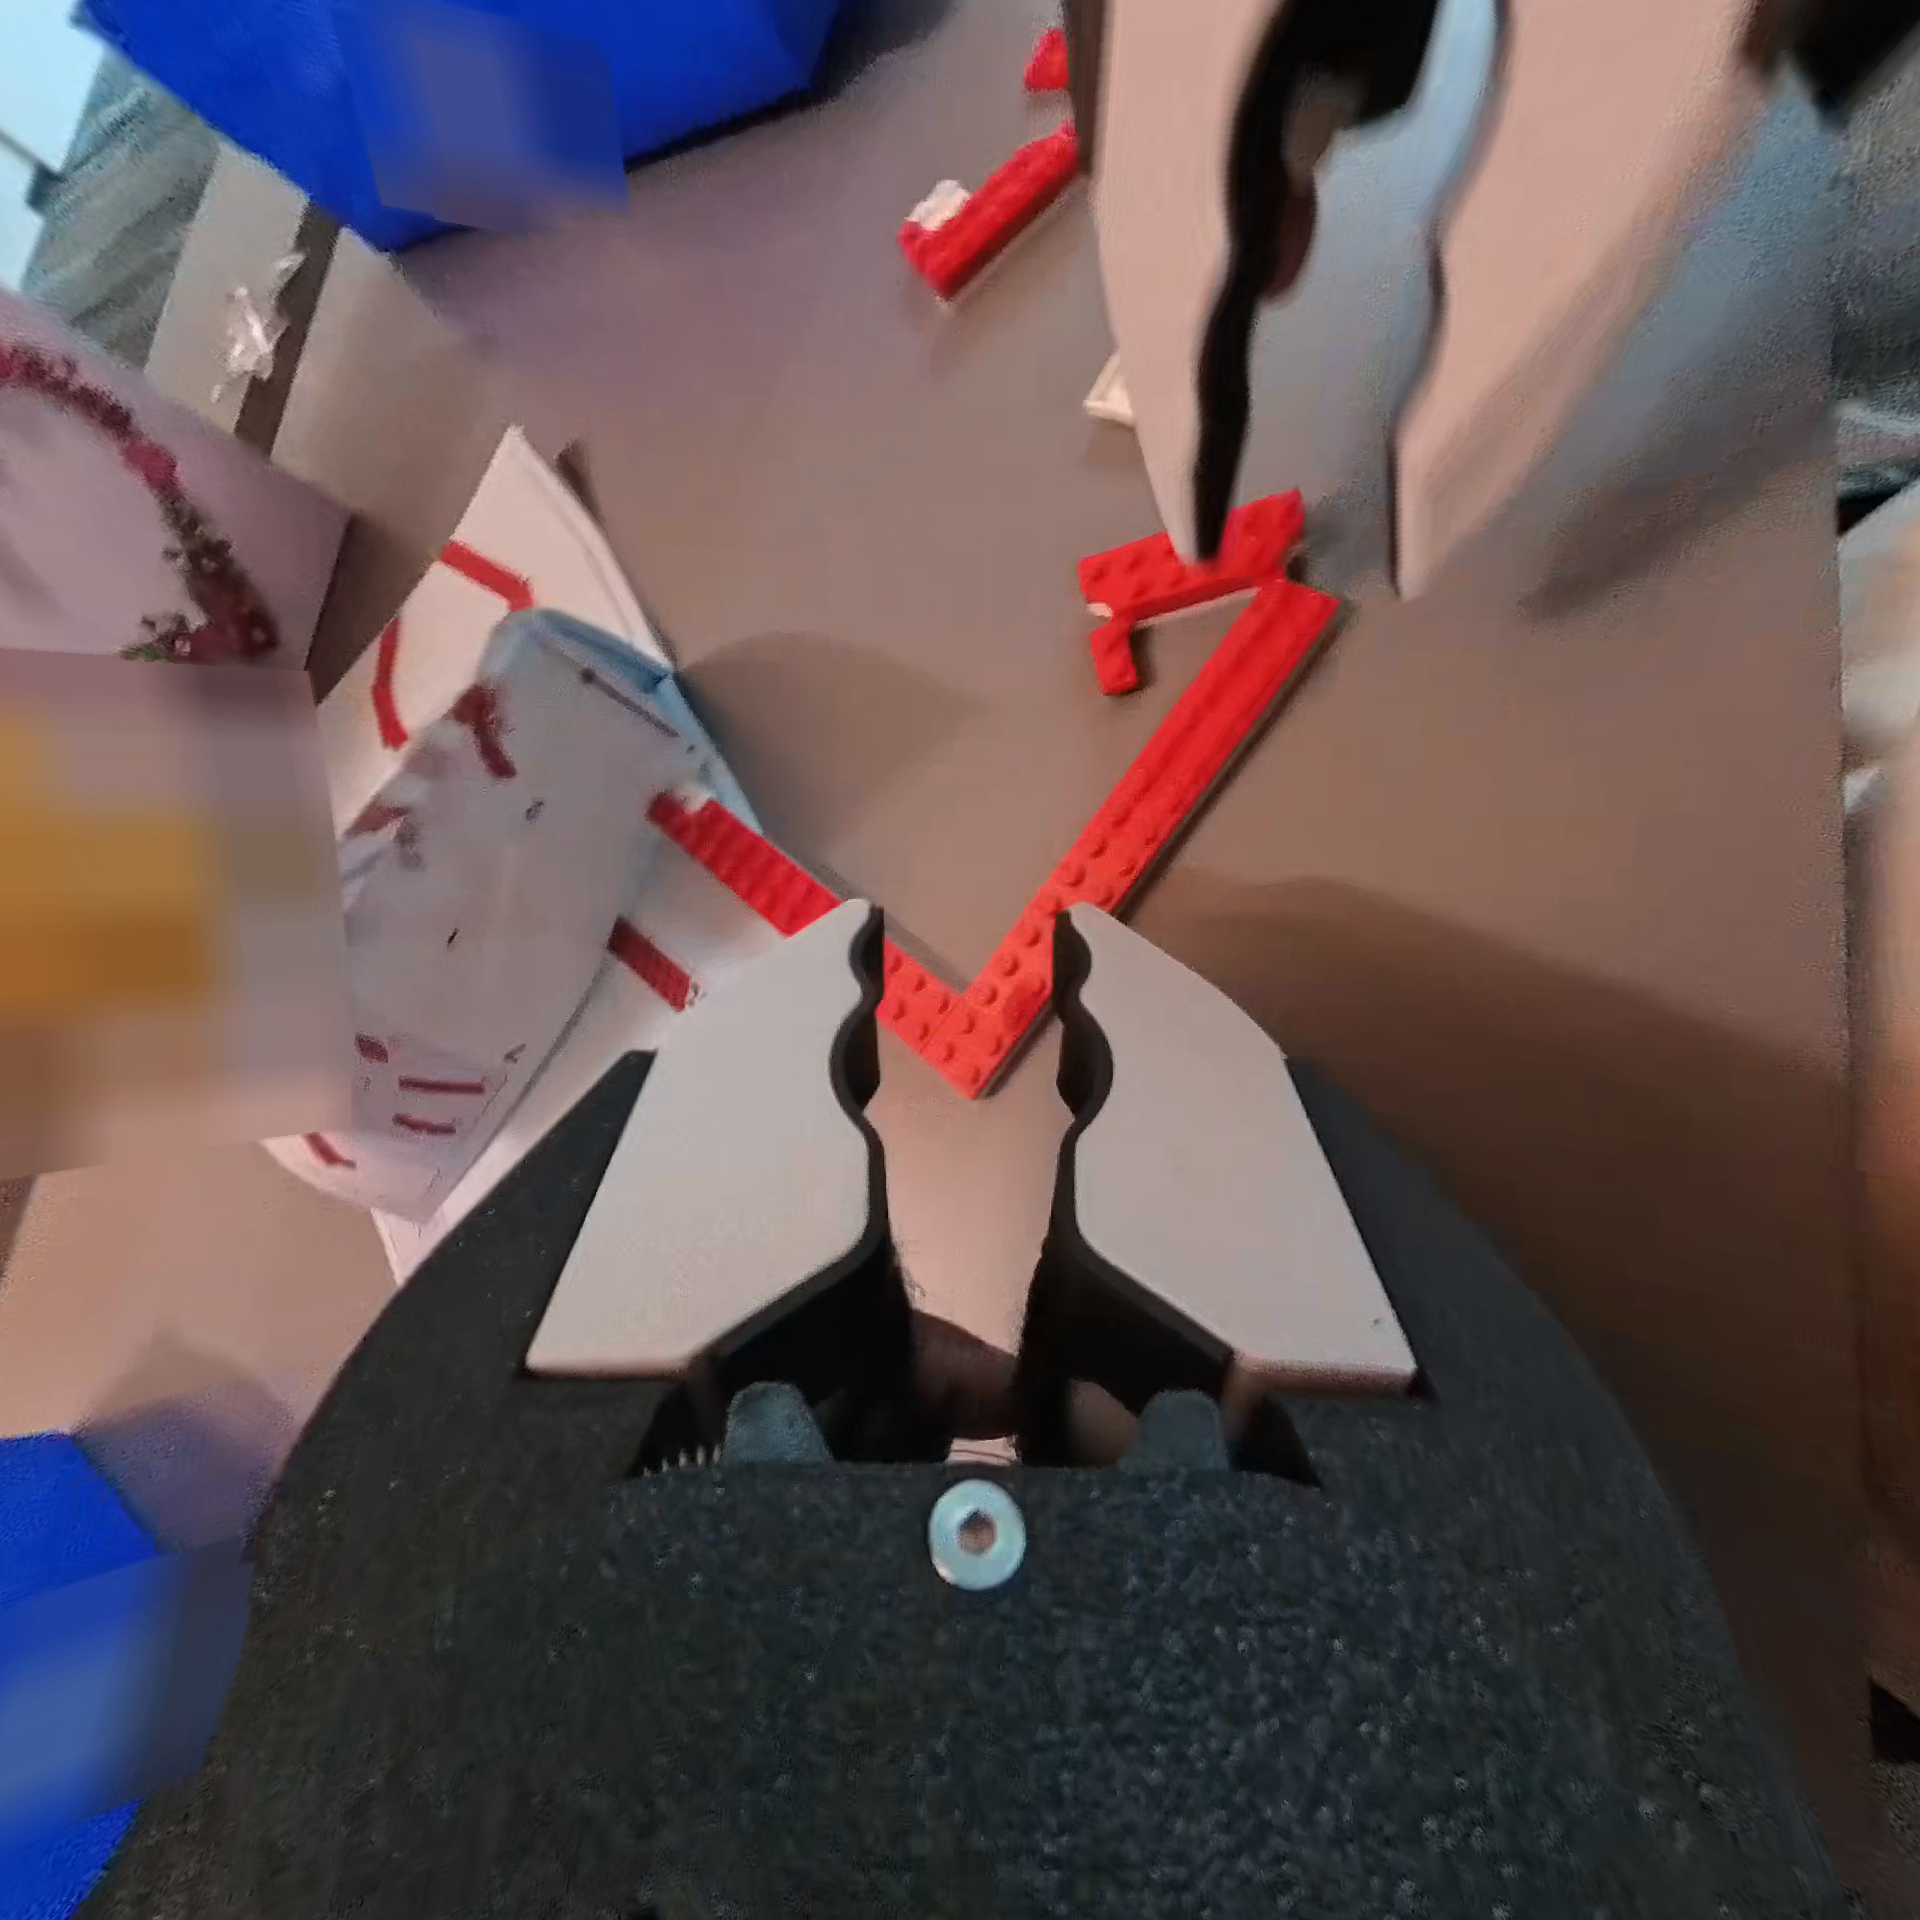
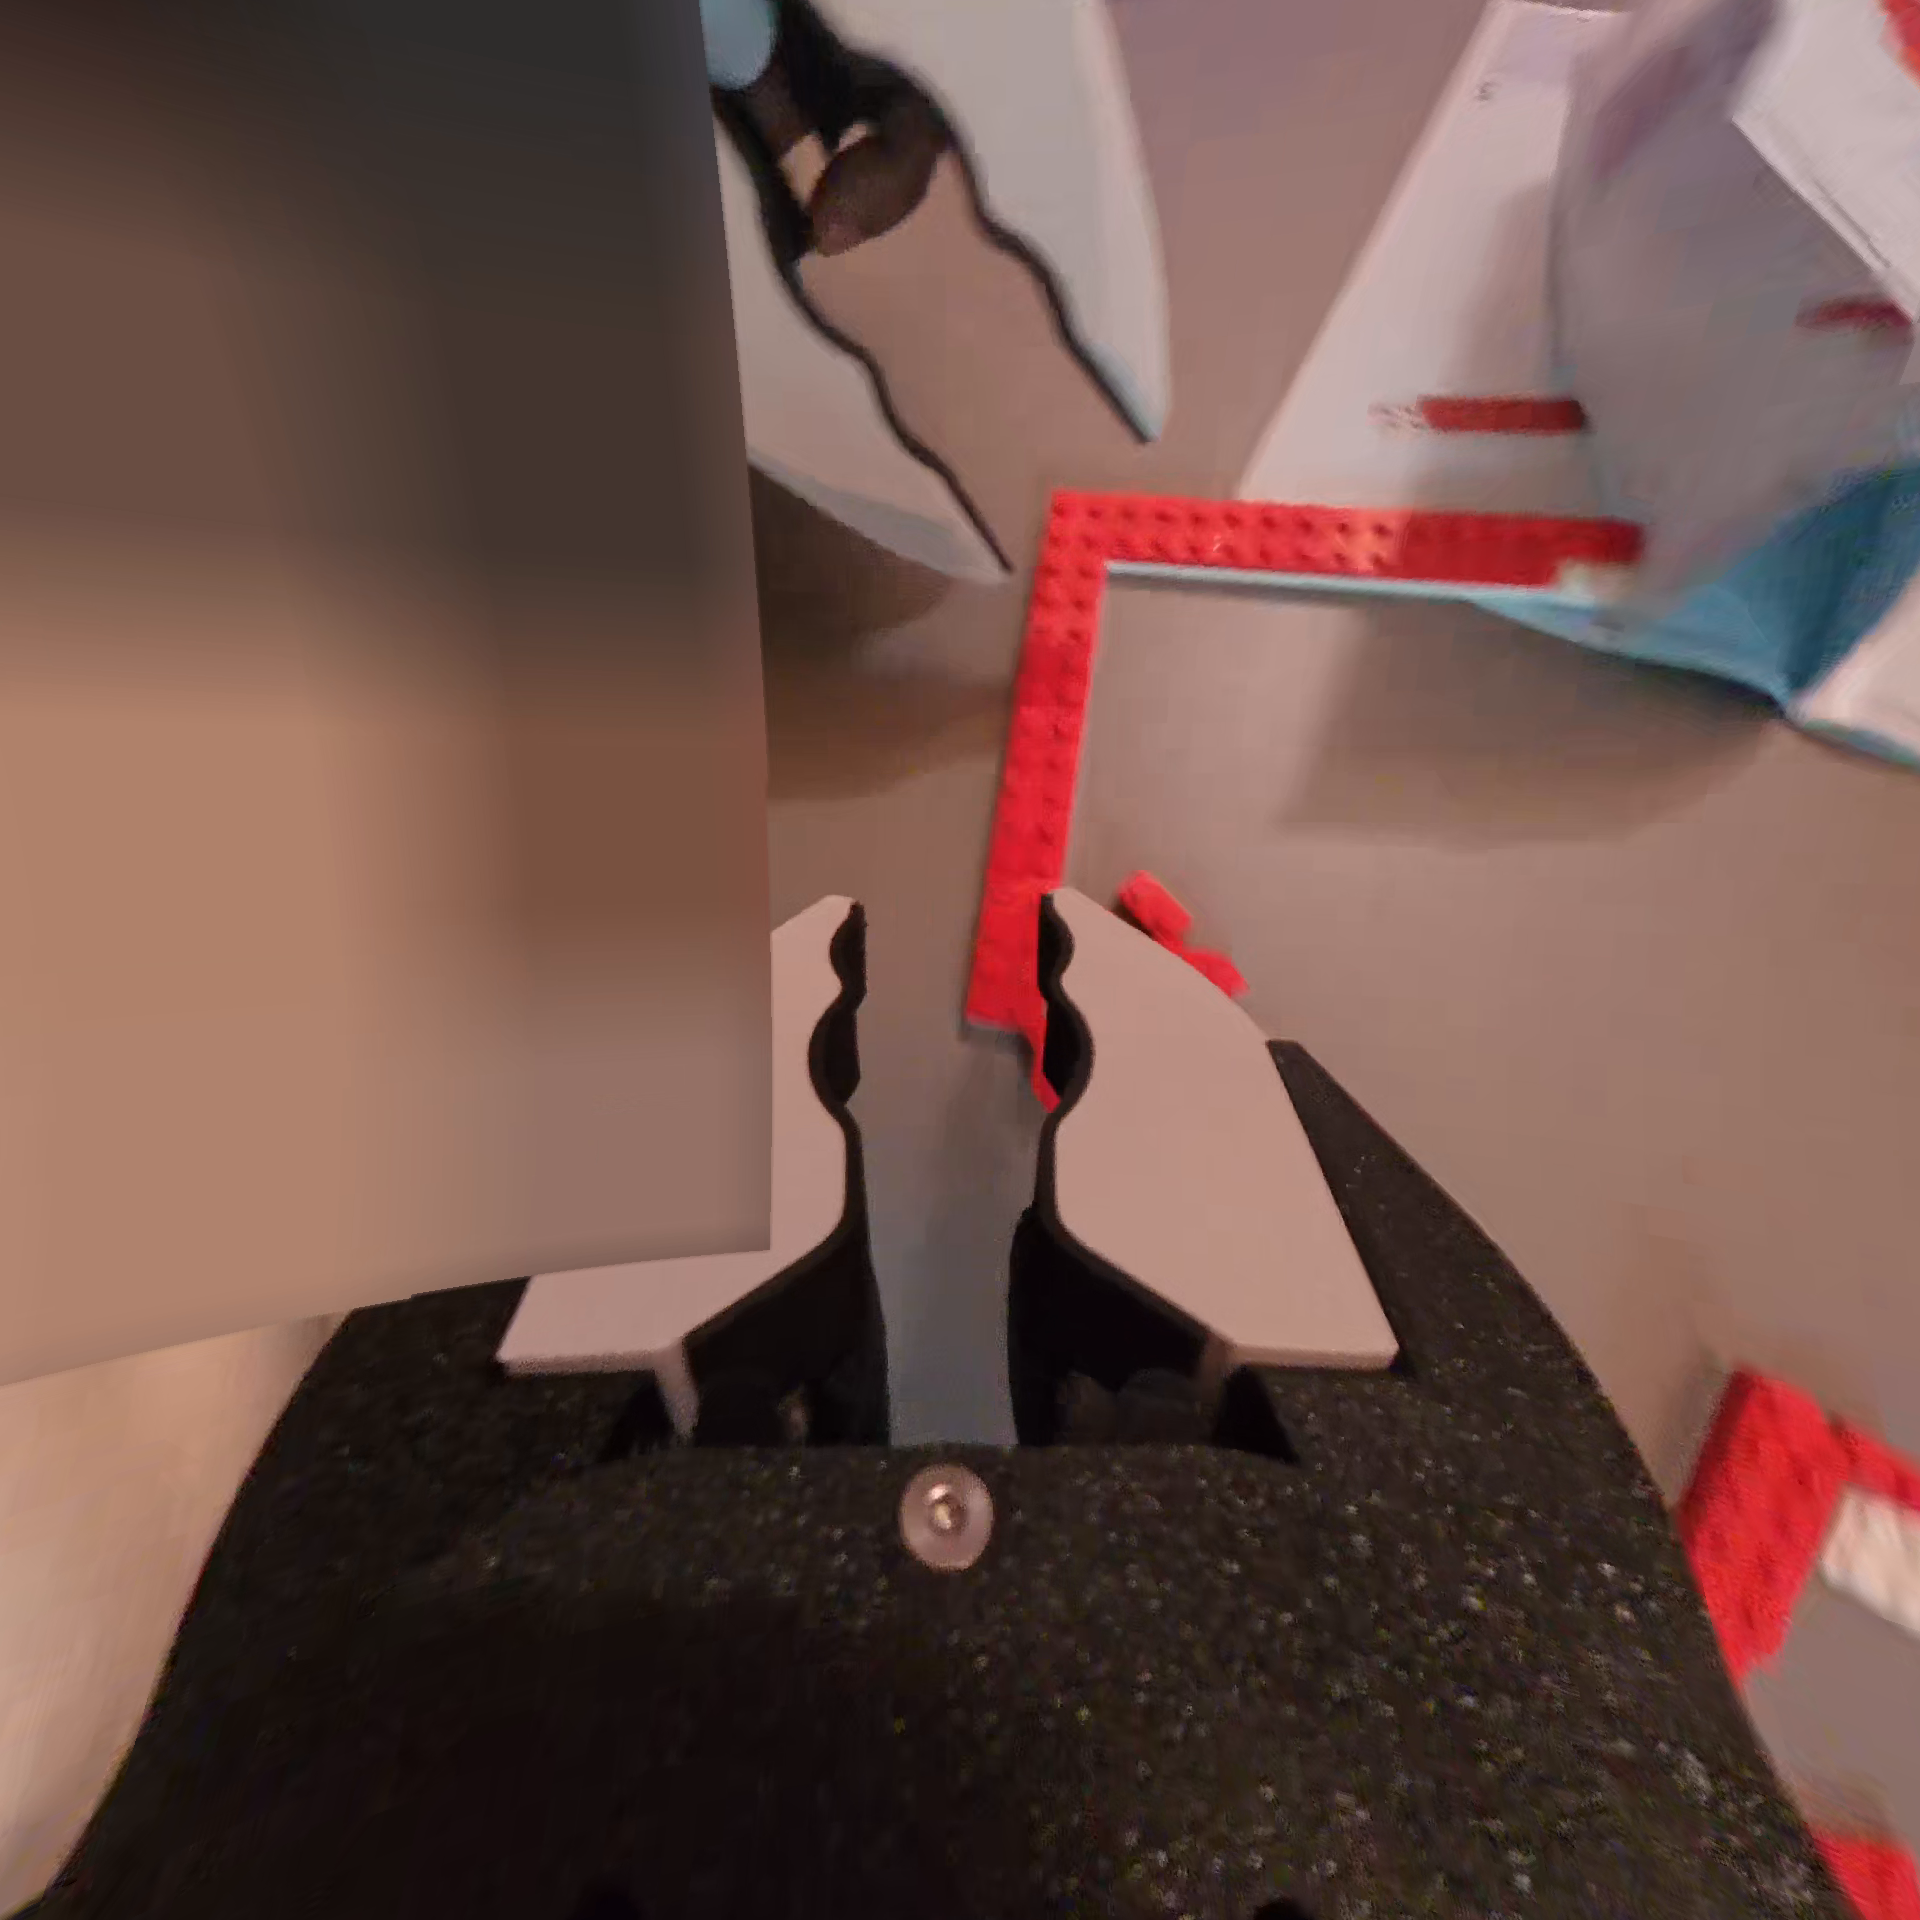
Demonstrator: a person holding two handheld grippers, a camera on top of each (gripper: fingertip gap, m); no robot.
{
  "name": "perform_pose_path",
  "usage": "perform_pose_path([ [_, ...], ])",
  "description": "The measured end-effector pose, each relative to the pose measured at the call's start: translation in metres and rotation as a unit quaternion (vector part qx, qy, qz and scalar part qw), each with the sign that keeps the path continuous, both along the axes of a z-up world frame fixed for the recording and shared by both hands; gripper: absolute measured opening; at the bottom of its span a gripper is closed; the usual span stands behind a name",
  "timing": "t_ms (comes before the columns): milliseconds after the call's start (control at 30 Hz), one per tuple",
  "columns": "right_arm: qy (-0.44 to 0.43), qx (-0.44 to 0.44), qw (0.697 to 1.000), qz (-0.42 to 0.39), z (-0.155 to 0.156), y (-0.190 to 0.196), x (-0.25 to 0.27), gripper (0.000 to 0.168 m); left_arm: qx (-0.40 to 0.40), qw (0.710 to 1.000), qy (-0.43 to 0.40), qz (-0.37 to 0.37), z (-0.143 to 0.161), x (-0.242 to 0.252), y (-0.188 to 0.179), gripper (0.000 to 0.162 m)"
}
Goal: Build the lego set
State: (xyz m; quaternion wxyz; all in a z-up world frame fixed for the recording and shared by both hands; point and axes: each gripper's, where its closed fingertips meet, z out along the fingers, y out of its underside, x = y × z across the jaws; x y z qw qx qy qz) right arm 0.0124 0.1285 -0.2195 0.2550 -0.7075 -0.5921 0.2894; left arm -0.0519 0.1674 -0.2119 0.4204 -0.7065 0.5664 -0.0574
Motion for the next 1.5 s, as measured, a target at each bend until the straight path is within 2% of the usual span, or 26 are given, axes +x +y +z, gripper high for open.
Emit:
perform_pose_path([
  [133, -0.093, 0.036, 0.995, 0.019, -0.034, 0.010, -0.025, 0.035, 0.000, 0.998, -0.060, 0.015, 0.016, -0.006, 0.002, 0.028],
  [233, -0.084, -0.006, 0.995, 0.050, -0.033, 0.003, -0.030, 0.019, 0.011, 0.998, -0.053, 0.015, 0.017, -0.009, 0.001, 0.028],
  [333, -0.092, -0.029, 0.985, 0.143, -0.032, -0.023, -0.012, 0.018, 0.006, 0.999, -0.036, 0.005, 0.009, -0.008, -0.003, 0.028],
  [467, -0.103, -0.003, 0.959, 0.263, -0.033, -0.047, 0.027, 0.017, -0.026, 0.998, -0.024, -0.058, -0.009, 0.008, -0.024, 0.028],
  [533, -0.097, 0.027, 0.954, 0.283, -0.032, -0.046, 0.041, 0.016, -0.020, 0.994, -0.020, -0.109, -0.017, 0.026, -0.037, 0.028],
  [600, -0.089, 0.051, 0.957, 0.273, -0.029, -0.037, 0.051, 0.017, -0.019, 0.991, -0.006, -0.130, -0.026, 0.039, -0.043, 0.026],
  [700, -0.001, 0.042, 0.977, 0.207, 0.002, -0.019, 0.060, 0.020, -0.019, 0.992, 0.004, -0.126, -0.032, 0.048, -0.042, 0.024],
  [767, 0.043, 0.049, 0.995, 0.069, 0.021, 0.026, 0.075, 0.023, -0.021, 0.991, 0.000, -0.128, -0.032, 0.050, -0.042, 0.026],
  [833, 0.031, 0.034, 0.996, -0.080, 0.017, 0.073, 0.102, 0.030, -0.016, 0.994, -0.003, -0.112, -0.028, 0.045, -0.035, 0.027],
  [900, 0.005, 0.008, 0.990, -0.140, 0.004, 0.092, 0.119, 0.031, -0.010, 0.996, -0.021, -0.087, -0.020, 0.037, -0.025, 0.027],
  [1067, -0.100, 0.034, 0.980, -0.168, -0.031, 0.113, 0.128, 0.032, 0.017, 0.997, -0.067, -0.038, 0.006, 0.014, -0.007, 0.026],
  [1167, -0.101, 0.022, 0.982, -0.155, -0.035, 0.114, 0.119, 0.017, 0.032, 0.996, -0.086, -0.008, 0.015, -0.002, 0.003, 0.026],
  [1233, -0.090, 0.019, 0.984, -0.151, -0.031, 0.114, 0.111, 0.017, -0.002, 0.995, -0.100, 0.000, 0.012, -0.009, 0.002, 0.026],
  [1333, -0.002, -0.011, 0.989, -0.144, -0.004, 0.102, 0.074, 0.016, -0.072, 0.994, -0.078, -0.021, -0.007, -0.013, -0.013, 0.027],
  [1400, 0.092, -0.059, 0.986, -0.126, 0.021, 0.084, 0.036, 0.016, -0.049, 0.995, -0.085, -0.001, -0.006, -0.016, -0.007, 0.026],
  [1433, 0.141, -0.079, 0.980, -0.116, 0.035, 0.075, 0.016, 0.017, -0.047, 0.992, -0.113, 0.009, 0.001, -0.013, -0.004, 0.024],
  [1500, 0.222, -0.092, 0.964, -0.112, 0.056, 0.064, -0.016, 0.016, -0.077, 0.970, -0.227, 0.031, 0.025, -0.001, 0.001, 0.022],
])
